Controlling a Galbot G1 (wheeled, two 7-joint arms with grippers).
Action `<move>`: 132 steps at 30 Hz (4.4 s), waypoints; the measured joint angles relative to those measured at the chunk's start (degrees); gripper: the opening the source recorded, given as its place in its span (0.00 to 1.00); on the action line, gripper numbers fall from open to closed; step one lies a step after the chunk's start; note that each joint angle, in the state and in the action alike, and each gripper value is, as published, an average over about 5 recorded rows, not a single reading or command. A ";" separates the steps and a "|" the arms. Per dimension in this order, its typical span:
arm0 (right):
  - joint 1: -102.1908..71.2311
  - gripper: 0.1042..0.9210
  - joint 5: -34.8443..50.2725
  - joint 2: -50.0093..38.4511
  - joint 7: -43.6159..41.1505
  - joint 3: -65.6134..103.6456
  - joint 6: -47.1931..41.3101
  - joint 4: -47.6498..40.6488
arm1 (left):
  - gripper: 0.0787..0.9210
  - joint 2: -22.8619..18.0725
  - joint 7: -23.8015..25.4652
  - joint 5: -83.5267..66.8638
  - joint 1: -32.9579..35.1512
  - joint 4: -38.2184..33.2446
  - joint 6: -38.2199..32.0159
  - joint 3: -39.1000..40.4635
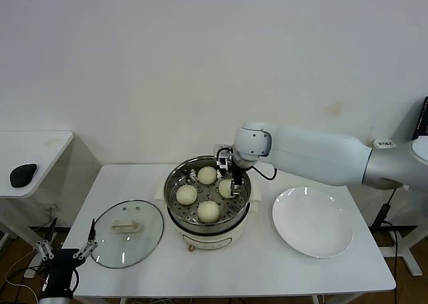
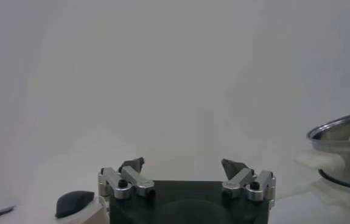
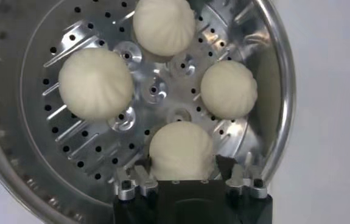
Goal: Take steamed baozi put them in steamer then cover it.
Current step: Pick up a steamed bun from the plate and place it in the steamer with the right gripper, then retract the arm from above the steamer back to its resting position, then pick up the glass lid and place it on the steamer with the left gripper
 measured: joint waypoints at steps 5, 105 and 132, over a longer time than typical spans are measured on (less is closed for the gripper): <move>0.35 0.88 0.79 -2.54 1.16 2.25 -0.02 3.02 | 0.88 -0.05 0.05 0.06 -0.24 0.07 0.10 0.21; -127.74 0.88 -20.53 23.27 33.52 128.13 55.48 30.13 | 0.76 9.64 -3.90 69.66 -29.51 34.88 6.00 15.61; -128.68 0.88 -21.62 24.09 33.28 126.85 55.79 31.91 | 0.07 9.93 -7.42 71.59 -26.98 32.49 6.80 12.96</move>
